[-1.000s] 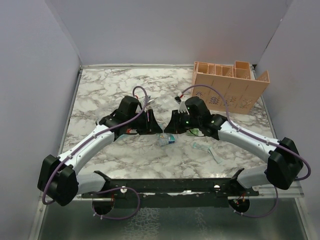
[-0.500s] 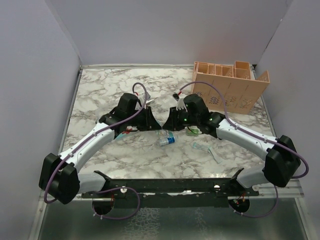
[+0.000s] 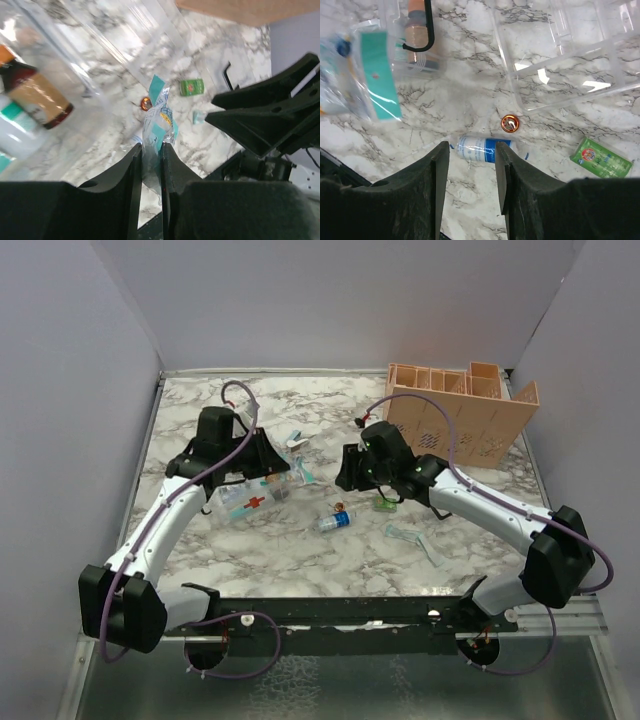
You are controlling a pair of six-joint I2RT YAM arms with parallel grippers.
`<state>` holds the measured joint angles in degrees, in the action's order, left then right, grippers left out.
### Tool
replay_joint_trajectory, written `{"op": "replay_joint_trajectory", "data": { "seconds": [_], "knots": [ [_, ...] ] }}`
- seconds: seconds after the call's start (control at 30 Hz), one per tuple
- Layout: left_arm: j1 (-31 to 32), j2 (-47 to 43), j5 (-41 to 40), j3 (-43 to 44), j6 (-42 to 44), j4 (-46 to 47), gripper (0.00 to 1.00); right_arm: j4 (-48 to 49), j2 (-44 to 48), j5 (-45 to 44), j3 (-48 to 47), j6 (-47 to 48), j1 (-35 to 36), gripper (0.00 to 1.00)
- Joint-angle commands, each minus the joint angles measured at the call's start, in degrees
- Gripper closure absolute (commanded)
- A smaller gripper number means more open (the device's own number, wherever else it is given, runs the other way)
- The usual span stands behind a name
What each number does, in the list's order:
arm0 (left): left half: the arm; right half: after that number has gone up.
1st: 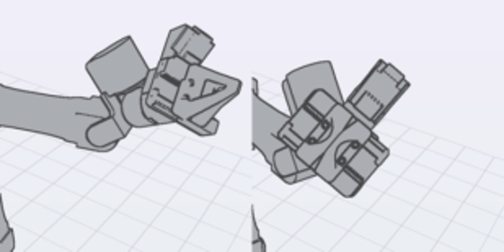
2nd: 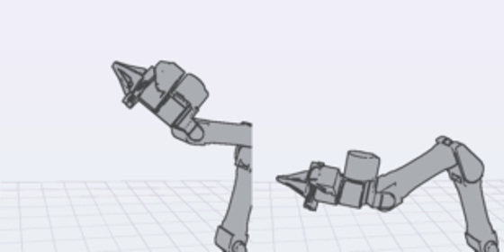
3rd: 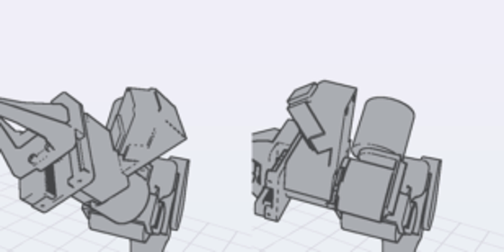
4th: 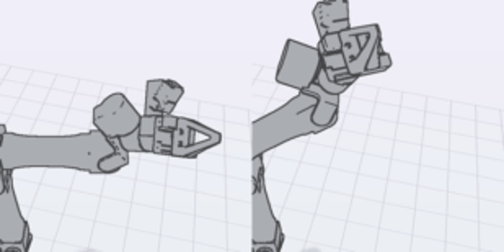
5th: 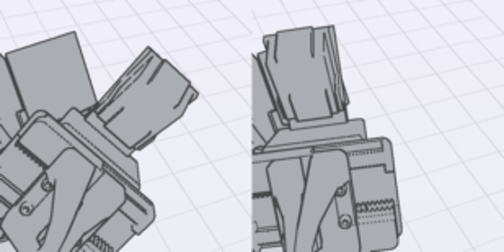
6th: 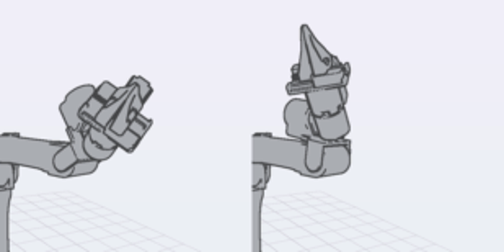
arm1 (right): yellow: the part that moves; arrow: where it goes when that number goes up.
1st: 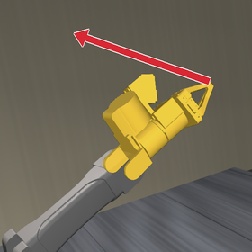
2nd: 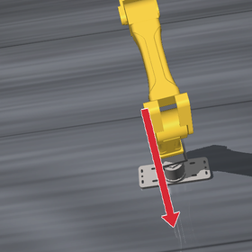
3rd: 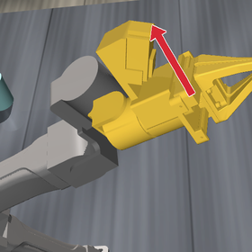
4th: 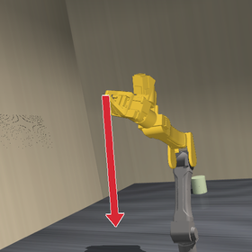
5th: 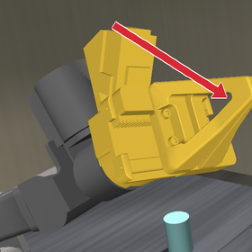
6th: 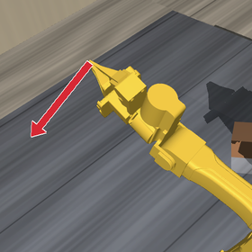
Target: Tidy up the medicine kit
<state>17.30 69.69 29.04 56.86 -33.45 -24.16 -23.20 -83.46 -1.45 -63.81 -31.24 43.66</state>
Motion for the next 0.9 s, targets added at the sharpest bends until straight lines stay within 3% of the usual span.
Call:
{"op": "replay_joint_trajectory", "data": {
  "seconds": [0.0,0.17,0.4,0.87],
  "knots": [
    [-5.4,-2.5,-5.2,5.9,6.0,-9.0,0.98,-2.3,-0.3,-3.9,-2.7,1.1,0.2,0.58],
    [-9.5,-3.3,-12.8,10.8,9.1,-16.8,1.0,-2.5,-1.3,-3.5,-3.2,2.3,0.2,0.58],
    [-13.1,-0.1,-15.7,10.4,10.1,-22.0,1.0,-2.5,-3.2,-2.0,-3.9,2.7,0.1,0.59],
    [-16.9,11.4,-17.6,10.1,14.5,-21.4,1.0,-2.2,-5.2,-0.2,-4.6,2.7,0.1,0.59]
  ]
}}
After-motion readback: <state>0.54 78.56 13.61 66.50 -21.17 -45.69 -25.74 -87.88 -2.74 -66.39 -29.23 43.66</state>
